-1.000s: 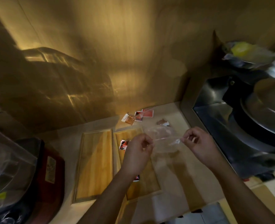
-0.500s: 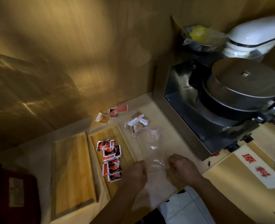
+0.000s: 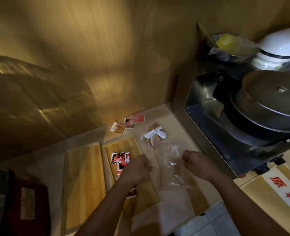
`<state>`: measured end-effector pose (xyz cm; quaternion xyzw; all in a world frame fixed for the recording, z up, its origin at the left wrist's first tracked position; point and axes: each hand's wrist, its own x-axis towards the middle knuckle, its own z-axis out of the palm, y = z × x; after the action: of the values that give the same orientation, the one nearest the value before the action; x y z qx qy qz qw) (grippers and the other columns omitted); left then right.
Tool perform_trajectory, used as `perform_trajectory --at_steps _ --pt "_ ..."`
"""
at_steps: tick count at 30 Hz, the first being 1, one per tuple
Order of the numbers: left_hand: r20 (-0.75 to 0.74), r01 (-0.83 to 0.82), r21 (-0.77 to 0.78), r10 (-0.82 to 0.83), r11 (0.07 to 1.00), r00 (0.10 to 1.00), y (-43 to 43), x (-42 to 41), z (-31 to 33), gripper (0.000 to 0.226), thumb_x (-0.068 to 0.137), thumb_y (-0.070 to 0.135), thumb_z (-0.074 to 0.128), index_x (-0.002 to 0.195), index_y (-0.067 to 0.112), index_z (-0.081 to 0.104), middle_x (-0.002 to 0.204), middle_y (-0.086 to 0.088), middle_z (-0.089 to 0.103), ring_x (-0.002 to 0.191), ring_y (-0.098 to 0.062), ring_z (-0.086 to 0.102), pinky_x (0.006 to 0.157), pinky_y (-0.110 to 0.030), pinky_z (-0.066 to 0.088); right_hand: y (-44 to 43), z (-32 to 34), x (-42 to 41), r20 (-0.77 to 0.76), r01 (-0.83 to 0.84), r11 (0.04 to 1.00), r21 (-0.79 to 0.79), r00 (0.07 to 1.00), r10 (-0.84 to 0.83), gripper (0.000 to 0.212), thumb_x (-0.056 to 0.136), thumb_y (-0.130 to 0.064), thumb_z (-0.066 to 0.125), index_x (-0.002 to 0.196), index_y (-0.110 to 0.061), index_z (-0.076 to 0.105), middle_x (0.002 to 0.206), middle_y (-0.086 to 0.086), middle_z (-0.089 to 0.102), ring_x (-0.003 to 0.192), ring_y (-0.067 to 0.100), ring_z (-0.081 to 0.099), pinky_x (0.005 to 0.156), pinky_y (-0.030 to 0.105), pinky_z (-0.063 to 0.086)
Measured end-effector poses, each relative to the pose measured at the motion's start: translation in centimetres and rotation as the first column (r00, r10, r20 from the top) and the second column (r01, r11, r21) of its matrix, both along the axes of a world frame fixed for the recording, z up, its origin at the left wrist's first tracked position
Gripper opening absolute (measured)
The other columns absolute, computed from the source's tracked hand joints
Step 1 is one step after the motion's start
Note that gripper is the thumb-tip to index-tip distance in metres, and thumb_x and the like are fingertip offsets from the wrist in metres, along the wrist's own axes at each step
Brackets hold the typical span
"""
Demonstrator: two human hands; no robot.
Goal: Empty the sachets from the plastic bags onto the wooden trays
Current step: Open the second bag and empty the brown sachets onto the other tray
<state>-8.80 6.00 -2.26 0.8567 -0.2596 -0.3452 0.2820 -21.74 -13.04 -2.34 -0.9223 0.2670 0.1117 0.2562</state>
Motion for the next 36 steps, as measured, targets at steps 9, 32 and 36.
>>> perform_trajectory --at_steps 9,32,36 --pt "0.027 -0.287 -0.169 0.296 0.943 0.955 -3.0 6.4 1.3 0.005 0.086 0.015 0.055 0.084 0.014 0.060 0.094 -0.011 0.069 0.093 -0.028 0.063 0.082 -0.037 0.049 -0.8 1.6 9.1 0.095 0.083 0.990 0.112 0.991 -0.094 0.008 0.085 -0.016 0.055 0.091 -0.016 0.060 0.101 0.010 0.067 0.089 0.025 0.061 0.076 0.032 0.049" --pt "-0.574 -0.882 -0.047 0.710 0.469 0.408 -9.1 16.8 -5.5 0.009 0.089 0.003 0.052 0.081 0.006 0.050 0.062 -0.005 0.047 0.043 -0.011 0.048 0.033 -0.018 0.036 -5.8 -6.0 21.3 -0.019 0.368 0.743 0.559 0.901 -0.433 0.018 0.086 -0.019 0.056 0.102 -0.013 0.059 0.100 0.013 0.067 0.086 0.024 0.063 0.075 0.036 0.051" --pt "-0.625 -0.856 -0.106 0.635 0.507 0.454 -8.3 15.8 -4.1 0.010 0.084 -0.006 0.053 0.084 0.003 0.057 0.062 -0.009 0.048 0.032 -0.006 0.044 0.033 -0.013 0.032 -5.4 -6.1 20.7 0.019 0.320 0.656 0.684 0.891 -0.454 0.012 0.088 -0.010 0.056 0.084 -0.005 0.066 0.082 0.019 0.066 0.069 0.025 0.061 0.062 0.031 0.047"
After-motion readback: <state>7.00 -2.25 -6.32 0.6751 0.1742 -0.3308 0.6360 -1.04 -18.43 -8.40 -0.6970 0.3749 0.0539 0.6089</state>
